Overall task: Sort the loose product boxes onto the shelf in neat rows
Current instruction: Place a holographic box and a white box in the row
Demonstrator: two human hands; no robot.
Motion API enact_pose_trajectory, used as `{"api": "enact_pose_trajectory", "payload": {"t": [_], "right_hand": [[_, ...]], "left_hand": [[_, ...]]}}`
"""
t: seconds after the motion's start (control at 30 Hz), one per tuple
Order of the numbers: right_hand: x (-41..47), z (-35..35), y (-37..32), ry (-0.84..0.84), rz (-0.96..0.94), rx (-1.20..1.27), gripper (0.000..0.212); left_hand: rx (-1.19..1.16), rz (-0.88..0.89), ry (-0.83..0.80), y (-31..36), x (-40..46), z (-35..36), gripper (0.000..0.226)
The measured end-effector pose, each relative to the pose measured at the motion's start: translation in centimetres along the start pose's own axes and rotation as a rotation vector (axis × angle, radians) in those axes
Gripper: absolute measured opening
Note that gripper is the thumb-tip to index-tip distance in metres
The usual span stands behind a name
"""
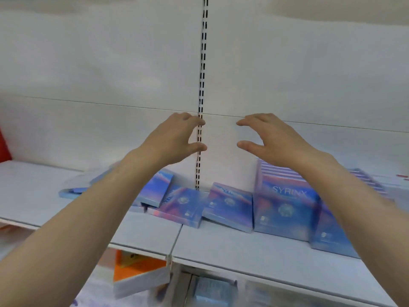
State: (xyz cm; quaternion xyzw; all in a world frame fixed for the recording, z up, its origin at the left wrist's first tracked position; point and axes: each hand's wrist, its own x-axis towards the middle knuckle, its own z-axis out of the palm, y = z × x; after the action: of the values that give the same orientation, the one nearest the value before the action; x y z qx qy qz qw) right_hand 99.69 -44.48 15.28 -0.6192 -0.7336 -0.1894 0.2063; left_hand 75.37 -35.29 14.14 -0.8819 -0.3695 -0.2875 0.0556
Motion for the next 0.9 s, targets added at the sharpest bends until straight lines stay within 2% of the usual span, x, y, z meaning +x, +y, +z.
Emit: {"api": "enact_pose_trajectory", "payload": {"t": [0.3, 0.53, 0.63, 0.73, 0.9], "right_hand": [[6.3, 5.4, -10.5, -0.047, -0.008, 0.04, 0.056], [10.4, 10.3, -16.2, -0.104, 0.086, 0.066, 0.057], [11.1, 13.8, -17.5, -0.195, 0.161, 0.118, 0.057], [10.8, 18.1, -18.2, -0.356, 0.268, 0.18, 0.061], [9.6, 24.2, -18.7, -0.554, 0.593, 0.13, 0.073]], "left_hand": [[-0.012, 0.03, -0.014, -10.9, -2.5, -2.3, 0.062], [-0.043, 0.039, -0.066, -19.9, -2.9, -1.6, 0.061], [-0.085, 0.023, -0.123, -23.4, -3.6, 0.6, 0.06], [-0.156, -0.018, -0.235, -26.1, -5.0, 3.9, 0.061], [-0.231, -0.054, -0.394, -27.6, -8.0, 8.8, 0.057]]}}
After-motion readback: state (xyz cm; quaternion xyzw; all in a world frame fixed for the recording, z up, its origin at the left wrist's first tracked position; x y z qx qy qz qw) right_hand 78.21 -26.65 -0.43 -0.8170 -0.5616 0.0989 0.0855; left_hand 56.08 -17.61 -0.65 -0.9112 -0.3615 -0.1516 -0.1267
